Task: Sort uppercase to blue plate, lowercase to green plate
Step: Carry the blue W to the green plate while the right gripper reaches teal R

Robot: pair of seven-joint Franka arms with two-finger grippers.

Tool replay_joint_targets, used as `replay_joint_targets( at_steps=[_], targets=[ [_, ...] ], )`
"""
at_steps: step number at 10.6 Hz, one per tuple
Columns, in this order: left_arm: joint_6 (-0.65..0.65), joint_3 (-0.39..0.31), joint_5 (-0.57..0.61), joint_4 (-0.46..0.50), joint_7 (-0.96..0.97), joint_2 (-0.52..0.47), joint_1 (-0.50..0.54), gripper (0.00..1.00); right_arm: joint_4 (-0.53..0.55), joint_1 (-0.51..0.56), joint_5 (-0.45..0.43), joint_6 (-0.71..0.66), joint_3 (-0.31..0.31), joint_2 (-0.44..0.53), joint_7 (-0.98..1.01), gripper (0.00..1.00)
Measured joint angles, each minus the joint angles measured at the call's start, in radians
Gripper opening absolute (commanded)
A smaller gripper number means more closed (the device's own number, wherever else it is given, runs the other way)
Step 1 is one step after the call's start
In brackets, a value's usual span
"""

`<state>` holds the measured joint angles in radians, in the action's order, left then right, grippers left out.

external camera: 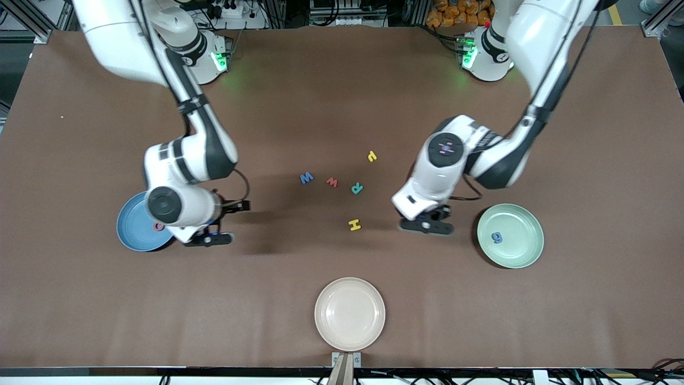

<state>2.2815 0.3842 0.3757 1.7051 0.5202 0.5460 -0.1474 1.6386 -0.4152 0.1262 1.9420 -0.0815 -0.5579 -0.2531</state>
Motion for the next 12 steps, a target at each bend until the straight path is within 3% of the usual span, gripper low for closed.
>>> replay_joint_targets(
  at_steps=[4,8,9,10,11,12],
  targets=[
    [-0.011,-0.007,0.000,0.001,-0.364,-0.007,0.237,0.00,-0.017,-0.197,0.006,0.087,0.003,-0.004,-0.192,1.00],
    [-0.014,-0.012,0.000,0.009,-0.529,0.057,0.384,0.02,-0.022,-0.314,0.006,0.195,0.004,-0.040,-0.154,1.00],
    [-0.014,-0.012,0.000,0.009,-0.530,0.077,0.389,0.31,-0.031,-0.326,0.006,0.206,0.012,-0.047,-0.129,1.00],
    [-0.014,-0.012,0.000,0.010,-0.530,0.094,0.393,0.83,-0.041,-0.337,0.006,0.224,0.026,-0.060,-0.111,1.00],
    [-0.013,-0.012,0.000,0.009,-0.530,0.102,0.398,1.00,-0.051,-0.355,0.006,0.257,0.035,-0.079,-0.100,1.00],
    [-0.011,-0.009,0.000,0.005,-0.530,0.101,0.404,1.00,-0.059,-0.381,0.006,0.302,0.038,-0.106,-0.085,1.00]
  ],
)
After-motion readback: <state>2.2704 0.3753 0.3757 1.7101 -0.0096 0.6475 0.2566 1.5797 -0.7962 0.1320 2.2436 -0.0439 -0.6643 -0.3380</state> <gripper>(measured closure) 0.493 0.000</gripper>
